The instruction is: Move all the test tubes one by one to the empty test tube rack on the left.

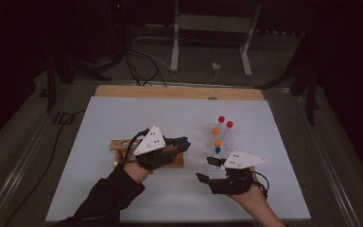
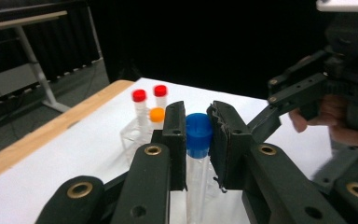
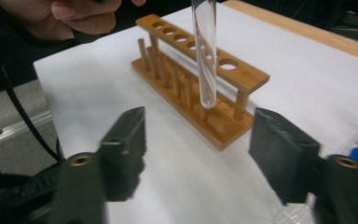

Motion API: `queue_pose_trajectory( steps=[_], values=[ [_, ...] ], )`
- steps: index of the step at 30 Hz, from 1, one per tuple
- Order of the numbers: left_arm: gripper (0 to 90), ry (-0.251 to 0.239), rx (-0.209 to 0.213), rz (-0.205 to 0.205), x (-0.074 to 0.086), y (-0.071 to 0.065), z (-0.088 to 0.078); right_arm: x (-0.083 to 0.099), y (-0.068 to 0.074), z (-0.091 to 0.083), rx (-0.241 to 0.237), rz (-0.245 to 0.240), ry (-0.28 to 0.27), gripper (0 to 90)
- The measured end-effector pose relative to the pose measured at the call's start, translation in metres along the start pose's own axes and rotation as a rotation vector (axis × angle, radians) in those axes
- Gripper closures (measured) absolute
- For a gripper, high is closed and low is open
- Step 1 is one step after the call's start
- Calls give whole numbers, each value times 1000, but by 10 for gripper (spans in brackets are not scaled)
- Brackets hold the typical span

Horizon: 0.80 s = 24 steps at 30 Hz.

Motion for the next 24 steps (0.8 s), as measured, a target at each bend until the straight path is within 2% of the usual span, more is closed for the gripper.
queue_pose_trajectory(
  steps=[2, 4, 5, 7, 9, 11, 16, 24],
  values=[
    [780, 1, -16, 1, -3, 6, -1, 0, -2, -2, 23, 11, -15, 203],
    [780, -2, -33, -2, -5, 13, -3, 0, -2, -2, 30, 16, -19, 181],
    [780, -3, -42, -4, -6, 16, -3, 0, -4, -4, 45, 23, -30, 143],
    [780, -5, -60, -8, -6, 22, -5, -1, -4, -4, 48, 26, -35, 139],
    [780, -6, -83, -14, -6, 28, -7, -1, -6, -6, 56, 40, -43, 61],
    [780, 0, -106, -20, -5, 36, -8, -1, -8, -7, 51, 48, -48, 31],
    [780, 4, -150, -51, 2, 50, -9, 0, -10, -9, 45, 55, -58, 12],
    [779, 18, -172, -88, 19, 58, -1, 0, -11, -10, 41, 44, -66, 0]
  ],
)
Point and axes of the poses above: each handheld gripper's, and its own axes: z roughly forward along the jaws, x roughly out of its underside, y roughly to its left, the point moved 2 cm from there along z, roughly forward along the jaws, and after that the axes turned 3 degrees about -x, right-handed, at the moved point
